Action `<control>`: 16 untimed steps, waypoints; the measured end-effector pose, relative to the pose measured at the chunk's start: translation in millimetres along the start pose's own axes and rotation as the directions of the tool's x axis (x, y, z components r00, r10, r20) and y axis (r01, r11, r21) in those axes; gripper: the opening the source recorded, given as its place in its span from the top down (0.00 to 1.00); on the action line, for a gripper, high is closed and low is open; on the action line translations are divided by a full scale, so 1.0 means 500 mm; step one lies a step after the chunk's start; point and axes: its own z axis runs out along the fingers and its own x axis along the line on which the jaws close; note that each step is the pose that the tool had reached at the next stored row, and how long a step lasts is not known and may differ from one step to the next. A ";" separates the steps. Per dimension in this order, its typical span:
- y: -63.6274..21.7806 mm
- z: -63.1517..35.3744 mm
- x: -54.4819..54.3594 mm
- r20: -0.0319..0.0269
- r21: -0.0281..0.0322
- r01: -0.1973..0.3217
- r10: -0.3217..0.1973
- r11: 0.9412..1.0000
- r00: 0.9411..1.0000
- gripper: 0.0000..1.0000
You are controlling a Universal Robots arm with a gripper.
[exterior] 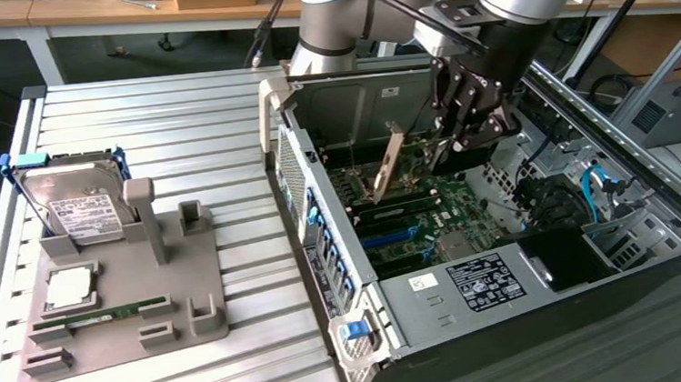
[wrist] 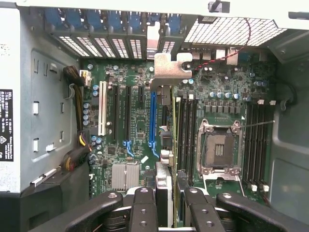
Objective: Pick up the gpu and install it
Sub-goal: 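Insert the gpu into the slot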
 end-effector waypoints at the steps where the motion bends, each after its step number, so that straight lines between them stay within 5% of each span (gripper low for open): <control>1: 0.000 0.001 0.000 0.000 0.000 0.000 0.000 1.000 1.000 0.73; 16: 0.002 0.008 0.000 0.000 0.000 0.000 0.000 1.000 1.000 0.73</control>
